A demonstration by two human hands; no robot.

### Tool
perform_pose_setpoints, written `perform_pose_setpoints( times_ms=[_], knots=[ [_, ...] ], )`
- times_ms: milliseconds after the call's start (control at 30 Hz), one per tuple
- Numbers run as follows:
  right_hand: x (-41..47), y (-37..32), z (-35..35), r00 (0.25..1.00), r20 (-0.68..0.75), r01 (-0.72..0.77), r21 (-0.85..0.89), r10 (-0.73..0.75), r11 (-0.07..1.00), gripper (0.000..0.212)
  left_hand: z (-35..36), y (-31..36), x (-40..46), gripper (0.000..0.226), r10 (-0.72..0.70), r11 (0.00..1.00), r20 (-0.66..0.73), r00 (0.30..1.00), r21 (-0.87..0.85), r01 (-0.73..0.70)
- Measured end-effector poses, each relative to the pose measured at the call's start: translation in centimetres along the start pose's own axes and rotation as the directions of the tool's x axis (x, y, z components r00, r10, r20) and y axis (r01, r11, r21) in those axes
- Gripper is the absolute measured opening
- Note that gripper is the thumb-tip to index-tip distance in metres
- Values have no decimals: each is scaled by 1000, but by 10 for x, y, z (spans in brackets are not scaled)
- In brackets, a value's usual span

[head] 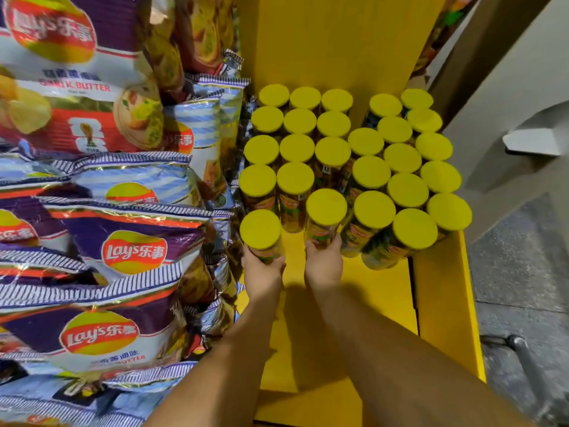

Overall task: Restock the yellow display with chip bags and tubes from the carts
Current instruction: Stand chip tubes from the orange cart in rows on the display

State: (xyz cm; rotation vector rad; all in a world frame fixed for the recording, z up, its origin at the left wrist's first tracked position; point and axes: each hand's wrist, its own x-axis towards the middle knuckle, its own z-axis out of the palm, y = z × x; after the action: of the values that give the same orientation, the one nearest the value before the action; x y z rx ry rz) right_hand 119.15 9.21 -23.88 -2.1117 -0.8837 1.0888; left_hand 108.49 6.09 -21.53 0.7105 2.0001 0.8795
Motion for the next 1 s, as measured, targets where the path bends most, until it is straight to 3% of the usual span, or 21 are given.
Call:
perform_pose_setpoints(
  times_ms=[200, 300, 367, 433, 500, 567, 633, 667, 700, 867, 1000],
  knots=[
    [21, -23, 11, 998, -64, -12, 37, 14, 999, 72, 1, 5, 10, 82, -62, 998, -34, 997, 4, 63],
    [25, -30, 13, 1000, -15, -26, 22, 26, 999, 56, 0, 8, 14, 83, -85, 996, -32, 996, 26, 86],
    [17, -42, 4, 999, 41, 6, -109, -1, 994, 46, -1, 11, 16, 86, -112, 992, -29, 993, 48, 114],
    [15, -50, -3, 994, 94, 96, -417, -63, 904, 43, -2, 16, 17, 88, -143, 988, -27, 989, 59, 145],
    [21, -45, -1, 984, 156, 160, -536, -89, 829, 38, -3, 19, 17, 87, -158, 985, -25, 987, 71, 160],
    [29, -33, 3, 976, 216, 89, -413, 2, 906, 40, -5, 19, 16, 82, -147, 984, -29, 989, 99, 149],
    [23, -24, 5, 973, 226, -45, 22, 39, 999, 55, -7, 19, 14, 74, -128, 984, -32, 991, 119, 131],
    [25, -20, 6, 976, 212, -94, 201, 51, 975, 59, -7, 19, 13, 71, -116, 985, -34, 993, 125, 120],
    [22, -21, 4, 978, 202, -108, 264, 55, 959, 61, -9, 19, 10, 68, -104, 986, -31, 994, 131, 107],
    [-4, -24, -17, 952, 305, -20, 74, -4, 997, 70, -22, 20, -9, 54, -67, 983, 8, 998, 173, 65],
    [-49, -28, -48, 940, 341, -46, 51, 26, 998, 58, -40, 28, -24, 49, -61, 991, 67, 996, 121, 52]
  ],
)
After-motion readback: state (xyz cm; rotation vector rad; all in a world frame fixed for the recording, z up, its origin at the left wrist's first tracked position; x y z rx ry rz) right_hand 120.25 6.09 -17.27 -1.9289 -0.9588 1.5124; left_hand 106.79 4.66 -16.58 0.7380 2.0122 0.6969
